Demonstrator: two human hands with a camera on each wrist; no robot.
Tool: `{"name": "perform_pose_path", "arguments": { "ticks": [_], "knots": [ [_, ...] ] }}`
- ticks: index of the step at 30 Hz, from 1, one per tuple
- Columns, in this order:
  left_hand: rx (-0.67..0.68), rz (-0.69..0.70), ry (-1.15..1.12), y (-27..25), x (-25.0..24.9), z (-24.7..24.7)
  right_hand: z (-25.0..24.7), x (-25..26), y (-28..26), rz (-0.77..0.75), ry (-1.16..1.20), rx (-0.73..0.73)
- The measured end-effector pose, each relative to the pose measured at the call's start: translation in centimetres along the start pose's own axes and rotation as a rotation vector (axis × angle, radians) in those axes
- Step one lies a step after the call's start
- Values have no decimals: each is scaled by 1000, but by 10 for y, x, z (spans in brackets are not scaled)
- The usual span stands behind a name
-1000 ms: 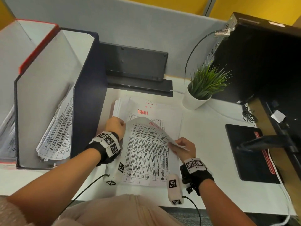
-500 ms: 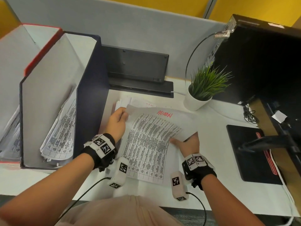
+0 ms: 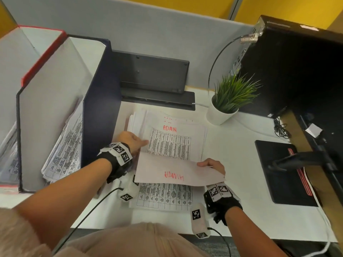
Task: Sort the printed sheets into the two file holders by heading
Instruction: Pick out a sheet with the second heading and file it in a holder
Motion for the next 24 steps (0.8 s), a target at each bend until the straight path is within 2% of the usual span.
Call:
{"name": "perform_pose_path", "arguments": {
  "ticks": [6,10,12,14,16,18,20,21,24],
  "knots": [
    [-30,91,221,-7,-14,-2,-1,-11,7,68,100,12],
    [-79,108,210,-13,-18,-5,1,-10,2,29,51,14],
    [-72,122,223,-17,-20,-5,1,-6,1,-27,32,19],
    [-71,149,232,-20,-21,-4,2,3,-2,-172,-66,15],
    [-145,217,228,-28,-24,-7,5,11,-8,-298,-192,28],
    [-269,379,167,-41,-30,-13,7,16,-10,-390,-316,29],
    [-324,546,65,-53,-35,-15,7,20,-10,-424,-394,14],
    [-310,567,-5,-56,-34,-14,7,21,-9,-433,-414,5],
    [-178,459,-231,-52,-24,-8,10,26,-13,-419,-433,-39]
  ]
}}
Point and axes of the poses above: each hand's wrist, its own y-axis towards the middle knuckle, its own z-axis out of the palm, x = y × z, the point moved 6 cm from there along y, towards the middle knuckle, and after that the axes turned 10 degrees about y, right-handed, at the moved point
